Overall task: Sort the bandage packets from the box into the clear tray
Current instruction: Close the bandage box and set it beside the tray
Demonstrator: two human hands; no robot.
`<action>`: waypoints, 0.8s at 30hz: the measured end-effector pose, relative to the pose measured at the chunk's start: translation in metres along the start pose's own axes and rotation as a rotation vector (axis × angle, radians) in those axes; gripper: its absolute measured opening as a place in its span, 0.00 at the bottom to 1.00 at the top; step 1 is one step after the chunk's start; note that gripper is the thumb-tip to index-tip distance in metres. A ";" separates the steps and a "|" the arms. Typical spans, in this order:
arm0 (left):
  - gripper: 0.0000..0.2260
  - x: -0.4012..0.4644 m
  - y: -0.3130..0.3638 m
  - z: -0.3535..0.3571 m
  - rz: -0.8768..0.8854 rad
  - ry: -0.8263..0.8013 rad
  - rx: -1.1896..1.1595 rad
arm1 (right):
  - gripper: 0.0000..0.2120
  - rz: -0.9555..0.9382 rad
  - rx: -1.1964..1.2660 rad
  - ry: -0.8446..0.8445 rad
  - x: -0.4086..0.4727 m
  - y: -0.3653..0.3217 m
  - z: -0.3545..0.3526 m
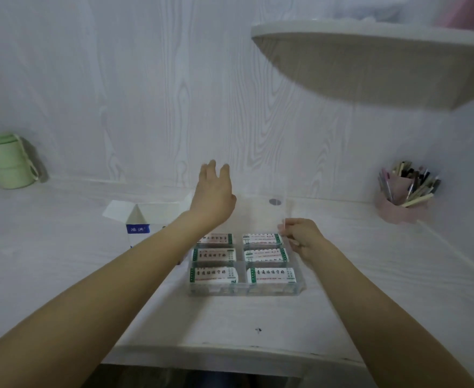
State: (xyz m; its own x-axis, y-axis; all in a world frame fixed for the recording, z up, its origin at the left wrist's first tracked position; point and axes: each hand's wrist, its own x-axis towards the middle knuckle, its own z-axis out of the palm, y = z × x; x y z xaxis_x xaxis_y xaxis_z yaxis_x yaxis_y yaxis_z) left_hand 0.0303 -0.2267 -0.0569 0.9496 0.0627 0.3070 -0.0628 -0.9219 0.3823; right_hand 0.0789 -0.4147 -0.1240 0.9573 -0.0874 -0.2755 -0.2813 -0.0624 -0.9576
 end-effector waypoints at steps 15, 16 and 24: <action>0.23 -0.013 0.001 -0.019 0.020 0.245 0.260 | 0.31 -0.665 -0.376 0.170 -0.041 -0.031 -0.002; 0.22 -0.017 0.001 -0.021 0.024 0.261 0.250 | 0.32 -0.751 -0.445 0.177 -0.050 -0.034 -0.003; 0.16 -0.064 -0.005 -0.029 0.171 0.205 0.136 | 0.18 -1.005 -0.913 0.164 -0.098 -0.028 -0.015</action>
State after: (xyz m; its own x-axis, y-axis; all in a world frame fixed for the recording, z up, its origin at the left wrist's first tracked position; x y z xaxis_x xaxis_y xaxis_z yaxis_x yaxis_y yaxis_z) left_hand -0.0390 -0.2154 -0.0533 0.8459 -0.0345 0.5322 -0.1615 -0.9676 0.1940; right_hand -0.0084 -0.4197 -0.0691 0.7722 0.2728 0.5739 0.5199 -0.7905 -0.3237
